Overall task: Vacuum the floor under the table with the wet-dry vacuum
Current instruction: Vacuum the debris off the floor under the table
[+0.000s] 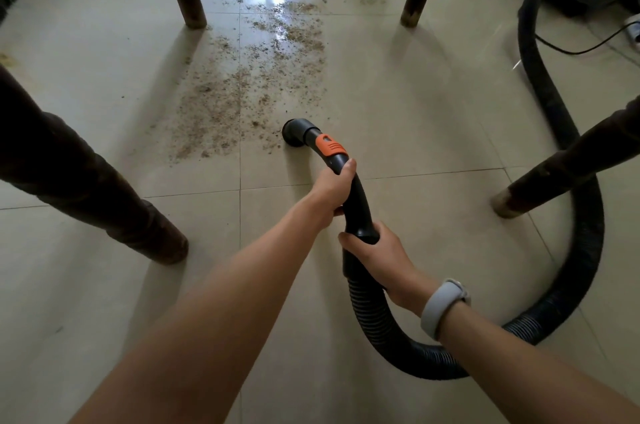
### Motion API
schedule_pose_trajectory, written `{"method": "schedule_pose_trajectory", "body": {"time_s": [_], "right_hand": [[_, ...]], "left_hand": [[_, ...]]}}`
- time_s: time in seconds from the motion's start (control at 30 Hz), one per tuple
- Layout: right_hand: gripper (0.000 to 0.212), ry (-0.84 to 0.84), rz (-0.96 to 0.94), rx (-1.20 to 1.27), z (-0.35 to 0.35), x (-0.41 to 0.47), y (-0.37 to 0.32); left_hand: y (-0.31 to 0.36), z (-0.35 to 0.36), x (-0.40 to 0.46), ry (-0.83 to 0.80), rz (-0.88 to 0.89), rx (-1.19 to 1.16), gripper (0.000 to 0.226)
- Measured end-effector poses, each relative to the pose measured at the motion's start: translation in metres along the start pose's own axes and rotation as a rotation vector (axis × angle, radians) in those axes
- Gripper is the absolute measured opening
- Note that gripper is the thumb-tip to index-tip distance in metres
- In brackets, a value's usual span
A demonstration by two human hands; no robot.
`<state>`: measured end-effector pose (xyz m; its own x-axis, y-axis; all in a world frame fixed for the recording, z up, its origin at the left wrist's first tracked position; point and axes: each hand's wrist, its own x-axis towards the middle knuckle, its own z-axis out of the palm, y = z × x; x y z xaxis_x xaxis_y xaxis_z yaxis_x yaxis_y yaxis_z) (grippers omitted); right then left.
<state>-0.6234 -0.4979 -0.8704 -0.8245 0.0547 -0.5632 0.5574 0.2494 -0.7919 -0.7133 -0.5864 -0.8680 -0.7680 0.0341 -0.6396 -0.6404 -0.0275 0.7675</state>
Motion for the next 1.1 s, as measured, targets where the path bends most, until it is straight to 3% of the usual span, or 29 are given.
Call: {"method": "schedule_pose_trajectory", "body": {"time_s": [0.37,0.83,1.1], "right_hand": [[0.019,-0.117,0.035,0.026,-0.013,-0.020,0.017],[0.023,0.094,-0.102,-0.164,0.029,0.011,-0.005],[0.017,-0.055,-0.032,0.004,0.027,0.022,-0.009]], "left_hand": [[-0.028,0.002,-0.013,0.037,-0.053,-0.044,0.041],[0.007,-0.028,0.006,0.065,0.000,-0.075,0.040],[0.004,-0.030,0.012,0.071,0.033,-0.048,0.039]]}}
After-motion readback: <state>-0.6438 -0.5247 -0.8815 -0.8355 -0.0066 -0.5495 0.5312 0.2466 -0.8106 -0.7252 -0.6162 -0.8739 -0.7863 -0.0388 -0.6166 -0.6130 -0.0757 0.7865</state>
